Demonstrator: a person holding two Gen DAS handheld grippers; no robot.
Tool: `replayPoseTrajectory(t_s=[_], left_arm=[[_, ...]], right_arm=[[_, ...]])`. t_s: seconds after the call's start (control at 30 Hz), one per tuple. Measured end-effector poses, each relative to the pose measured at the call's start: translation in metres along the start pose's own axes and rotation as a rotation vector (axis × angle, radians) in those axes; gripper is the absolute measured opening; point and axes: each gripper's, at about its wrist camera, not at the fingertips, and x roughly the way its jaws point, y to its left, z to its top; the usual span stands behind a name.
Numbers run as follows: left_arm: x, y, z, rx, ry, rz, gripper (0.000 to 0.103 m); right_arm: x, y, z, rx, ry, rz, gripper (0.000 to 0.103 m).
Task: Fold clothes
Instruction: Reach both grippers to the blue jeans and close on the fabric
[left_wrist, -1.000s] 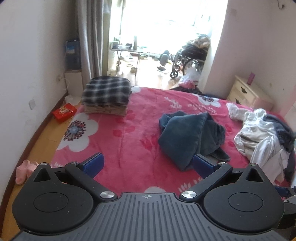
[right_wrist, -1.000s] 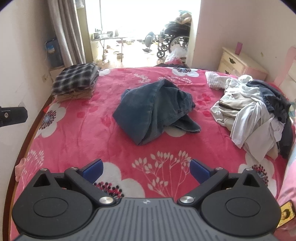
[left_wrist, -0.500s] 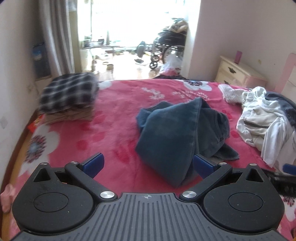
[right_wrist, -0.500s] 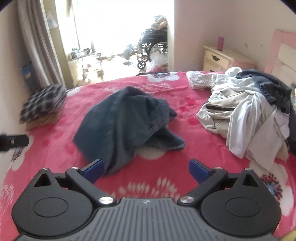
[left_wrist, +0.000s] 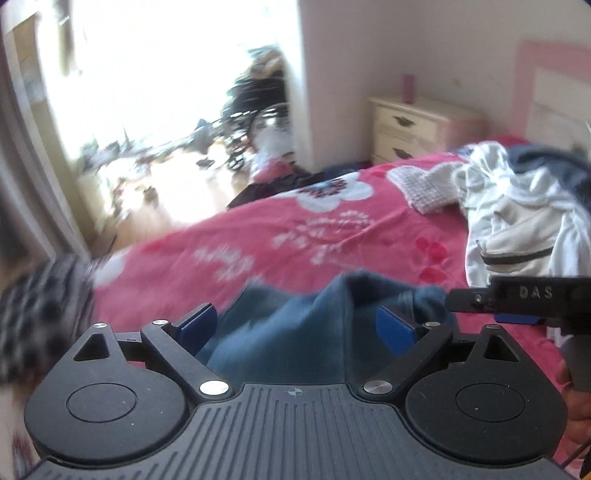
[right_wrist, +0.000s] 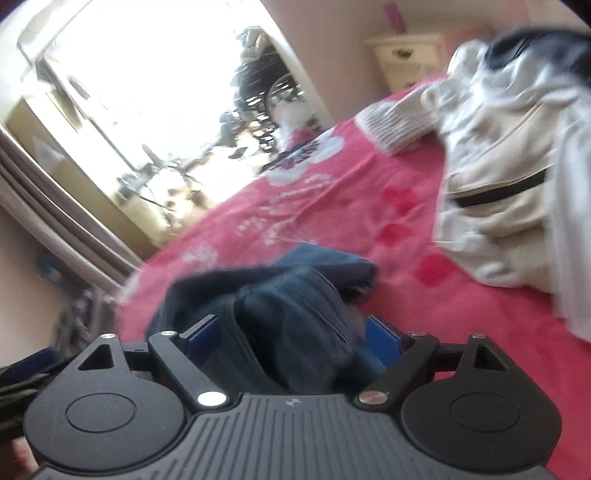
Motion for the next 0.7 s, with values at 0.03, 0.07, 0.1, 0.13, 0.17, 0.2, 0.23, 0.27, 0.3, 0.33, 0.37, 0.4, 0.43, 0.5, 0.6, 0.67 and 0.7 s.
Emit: replayPoseTrajectory(t_s=[0.03, 0.07, 0.1, 0.13, 0.17, 0.2, 0.23, 0.27, 0.3, 0.33, 0.37, 0.4, 0.43, 0.5, 0.6, 0.67, 0.7], left_arm=[[0.012, -0.004, 0.006, 0.030, 0.003, -0.008, 0.091], [0.027, -0.008, 0.011, 0.046, 0.025, -0.003, 0.082], [0.041, -0.011, 0.016, 0.062, 0.048, 0.003, 0.072], [0.055, -0.014, 0.019, 0.081, 0.072, 0.009, 0.070], [0.066, -0.015, 0.019, 0.083, 0.101, 0.016, 0.063], [0.077, -0.016, 0.019, 0.084, 0.129, 0.022, 0.054], [0.088, -0.018, 0.019, 0.085, 0.158, 0.029, 0.054], [0.095, -0.017, 0.017, 0.072, 0.180, 0.026, 0.049], [0.097, -0.015, 0.015, 0.063, 0.187, 0.030, 0.041], [0.099, -0.014, 0.012, 0.055, 0.194, 0.035, 0.037], [0.097, -0.012, 0.011, 0.050, 0.185, 0.041, 0.029], [0.095, -0.011, 0.010, 0.044, 0.176, 0.047, 0.021], [0.090, -0.008, 0.010, 0.038, 0.164, 0.057, 0.018], [0.082, 0.001, 0.011, 0.017, 0.140, 0.077, 0.014], [0.064, 0.027, 0.010, -0.063, 0.104, 0.128, 0.009], [0.047, 0.051, 0.006, -0.141, 0.091, 0.165, 0.009], [0.035, 0.066, 0.001, -0.191, 0.086, 0.189, 0.009]], right_arm=[[0.011, -0.006, 0.006, 0.029, 0.000, 0.005, 0.089], [0.023, -0.012, 0.010, 0.055, 0.016, 0.006, 0.088], [0.037, -0.018, 0.015, 0.081, 0.042, 0.002, 0.089], [0.049, -0.024, 0.018, 0.112, 0.064, 0.008, 0.089], [0.059, -0.030, 0.019, 0.146, 0.083, 0.023, 0.089], [0.068, -0.035, 0.019, 0.179, 0.102, 0.040, 0.089], [0.075, -0.040, 0.018, 0.209, 0.115, 0.059, 0.086], [0.079, -0.043, 0.018, 0.236, 0.123, 0.088, 0.083], [0.082, -0.046, 0.017, 0.260, 0.129, 0.120, 0.073], [0.082, -0.047, 0.016, 0.276, 0.136, 0.142, 0.064], [0.080, -0.046, 0.015, 0.277, 0.140, 0.157, 0.061], [0.078, -0.044, 0.015, 0.269, 0.142, 0.173, 0.053], [0.074, -0.042, 0.015, 0.256, 0.144, 0.186, 0.042], [0.065, -0.035, 0.015, 0.219, 0.151, 0.206, 0.032], [0.043, -0.019, 0.012, 0.149, 0.165, 0.235, 0.021], [0.024, -0.007, 0.003, 0.090, 0.176, 0.256, 0.019], [0.014, -0.001, -0.003, 0.063, 0.182, 0.267, 0.019]])
